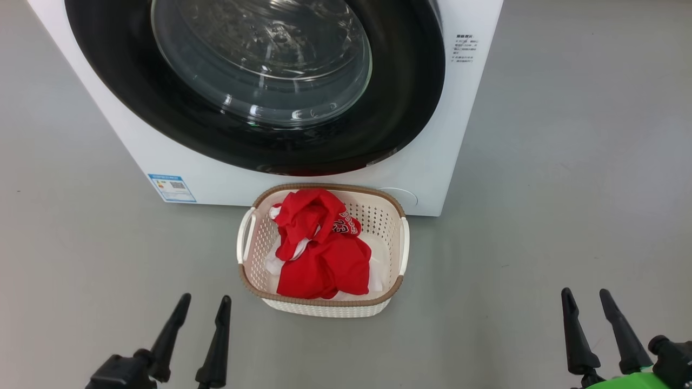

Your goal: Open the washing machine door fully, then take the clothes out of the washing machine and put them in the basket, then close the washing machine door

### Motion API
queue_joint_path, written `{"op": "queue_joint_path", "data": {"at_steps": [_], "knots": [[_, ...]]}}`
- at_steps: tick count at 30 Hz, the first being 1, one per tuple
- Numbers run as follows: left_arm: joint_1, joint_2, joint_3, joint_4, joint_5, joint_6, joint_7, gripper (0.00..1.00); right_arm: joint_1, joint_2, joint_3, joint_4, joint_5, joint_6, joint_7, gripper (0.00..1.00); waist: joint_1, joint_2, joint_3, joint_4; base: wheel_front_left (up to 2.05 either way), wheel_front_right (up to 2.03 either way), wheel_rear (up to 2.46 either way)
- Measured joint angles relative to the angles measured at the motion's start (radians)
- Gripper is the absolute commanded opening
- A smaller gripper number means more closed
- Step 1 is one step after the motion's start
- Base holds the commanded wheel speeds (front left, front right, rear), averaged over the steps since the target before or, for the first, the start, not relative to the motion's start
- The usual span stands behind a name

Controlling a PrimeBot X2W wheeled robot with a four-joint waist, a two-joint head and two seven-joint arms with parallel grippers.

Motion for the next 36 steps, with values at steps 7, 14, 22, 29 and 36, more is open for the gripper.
{"op": "queue_joint_path", "data": {"at_steps": [7, 14, 22, 29, 36], "knots": [[0.017, -0.024, -0.012, 0.072, -0.003, 0.001, 0.004, 0.0, 0.003, 0.021, 0.002, 0.076, 0.002, 0.0, 0.002, 0.0, 0.0, 0.0, 0.0, 0.0, 0.0, 0.0, 0.0], [0.024, -0.027, -0.011, 0.074, -0.072, 0.001, 0.019, 0.0, 0.003, 0.021, 0.004, 0.078, 0.064, 0.0, 0.019, 0.0, 0.0008, 0.0, -0.009, -0.005, 0.0, 0.0, 0.0], [0.024, -0.027, -0.006, 0.075, -0.16, 0.001, 0.037, 0.0, 0.0, 0.02, 0.007, 0.08, 0.15, 0.0, 0.037, 0.0, 0.0002, 0.0, -0.013, -0.011, 0.0, 0.0, 0.0], [0.023, -0.027, -0.002, 0.076, -0.235, 0.001, 0.055, 0.0, -0.007, 0.016, 0.01, 0.082, 0.221, 0.0, 0.055, 0.0, 0.0002, 0.0, -0.019, -0.016, 0.0, 0.0, 0.0], [0.023, -0.027, 0.004, 0.077, -0.308, 0.001, 0.072, 0.0, -0.014, 0.015, 0.012, 0.083, 0.292, 0.0, 0.072, 0.0, 0.0001, 0.0, -0.025, -0.021, 0.0, 0.0, 0.0]]}}
